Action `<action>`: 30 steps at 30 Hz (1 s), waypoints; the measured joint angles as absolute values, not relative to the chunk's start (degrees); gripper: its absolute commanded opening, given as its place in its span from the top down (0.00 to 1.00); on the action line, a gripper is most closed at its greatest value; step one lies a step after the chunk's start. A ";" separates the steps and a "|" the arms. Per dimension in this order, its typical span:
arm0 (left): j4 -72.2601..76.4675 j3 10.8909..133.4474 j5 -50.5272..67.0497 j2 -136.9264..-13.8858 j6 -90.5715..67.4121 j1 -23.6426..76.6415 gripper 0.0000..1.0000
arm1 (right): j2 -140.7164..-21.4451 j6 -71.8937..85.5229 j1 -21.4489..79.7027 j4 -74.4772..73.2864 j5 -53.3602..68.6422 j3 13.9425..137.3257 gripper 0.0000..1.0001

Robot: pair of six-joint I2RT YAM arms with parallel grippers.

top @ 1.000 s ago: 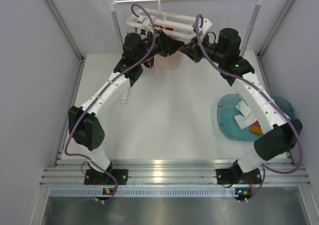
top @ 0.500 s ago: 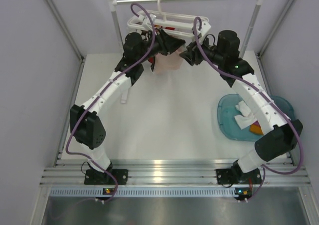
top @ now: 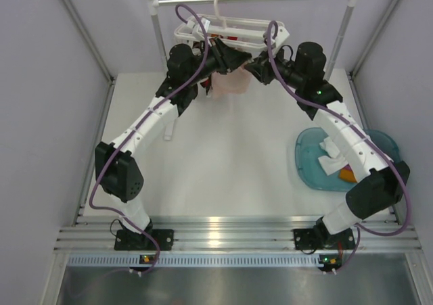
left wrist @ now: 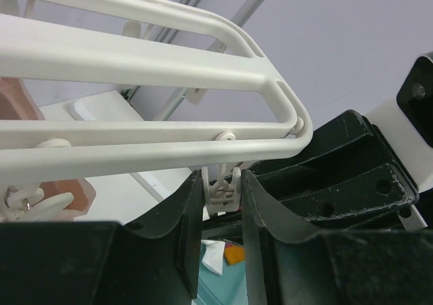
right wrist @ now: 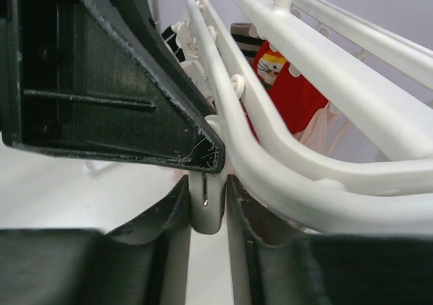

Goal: Clip the socks to the hanger
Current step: Open the clamp at the hanger.

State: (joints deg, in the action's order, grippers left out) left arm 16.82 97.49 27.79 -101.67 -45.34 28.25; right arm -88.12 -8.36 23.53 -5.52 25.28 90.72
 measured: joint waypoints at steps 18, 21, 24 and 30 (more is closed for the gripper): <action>16.71 97.78 25.28 -101.67 -42.02 28.53 0.53 | -87.33 -11.20 23.59 -5.61 25.80 90.39 1.00; 16.75 98.02 24.64 -101.67 -41.54 28.62 0.53 | -87.29 -11.40 23.59 -5.61 26.00 90.37 1.00; 16.95 98.15 24.53 -101.67 -41.36 28.62 0.55 | -87.26 -11.44 23.59 -5.58 26.06 90.35 1.00; 17.34 98.32 24.84 -101.67 -41.78 28.84 0.76 | -87.05 -11.57 23.59 -5.45 25.93 89.97 1.00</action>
